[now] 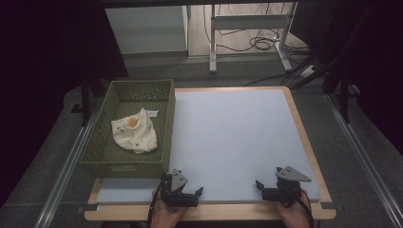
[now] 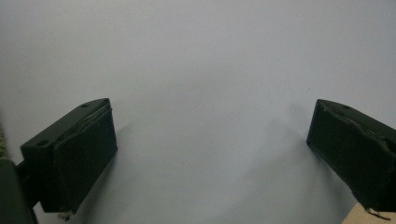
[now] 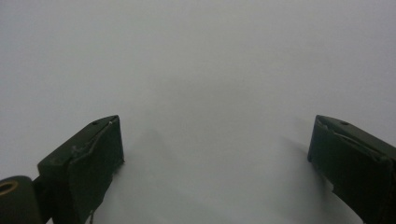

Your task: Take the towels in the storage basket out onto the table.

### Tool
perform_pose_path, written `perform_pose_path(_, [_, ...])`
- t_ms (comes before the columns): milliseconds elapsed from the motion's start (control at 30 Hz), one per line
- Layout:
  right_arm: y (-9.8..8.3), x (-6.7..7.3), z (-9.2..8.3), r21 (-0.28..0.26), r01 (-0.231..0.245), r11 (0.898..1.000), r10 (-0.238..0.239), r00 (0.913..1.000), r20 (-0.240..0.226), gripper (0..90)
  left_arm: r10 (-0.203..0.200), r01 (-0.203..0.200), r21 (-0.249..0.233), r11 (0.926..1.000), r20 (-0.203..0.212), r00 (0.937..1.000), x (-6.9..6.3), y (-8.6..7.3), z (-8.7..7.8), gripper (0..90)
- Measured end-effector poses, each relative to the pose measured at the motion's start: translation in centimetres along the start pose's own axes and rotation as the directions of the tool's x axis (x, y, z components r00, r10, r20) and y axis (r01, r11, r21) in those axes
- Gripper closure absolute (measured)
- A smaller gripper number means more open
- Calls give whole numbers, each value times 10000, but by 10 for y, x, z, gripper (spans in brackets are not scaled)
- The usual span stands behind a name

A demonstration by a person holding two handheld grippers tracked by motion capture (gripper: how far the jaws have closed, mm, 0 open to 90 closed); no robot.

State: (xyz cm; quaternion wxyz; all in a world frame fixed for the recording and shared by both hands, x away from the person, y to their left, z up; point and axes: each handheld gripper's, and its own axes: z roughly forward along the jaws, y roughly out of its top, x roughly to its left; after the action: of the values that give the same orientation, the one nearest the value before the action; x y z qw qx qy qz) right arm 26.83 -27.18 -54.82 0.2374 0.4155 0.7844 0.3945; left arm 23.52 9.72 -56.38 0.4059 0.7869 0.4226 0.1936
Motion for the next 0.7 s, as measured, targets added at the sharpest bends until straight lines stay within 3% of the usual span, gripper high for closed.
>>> perform_pose_path(367, [0,0,0,24,14,10000,-14,10000,4,36,12,-12,34,10000,181,9998,2,0,-1,16])
perform_pose_path(700, [0,-1,0,28,37,10000,-36,10000,-76,34,-95,95,-9,10000,16,10000,0,0,0,16])
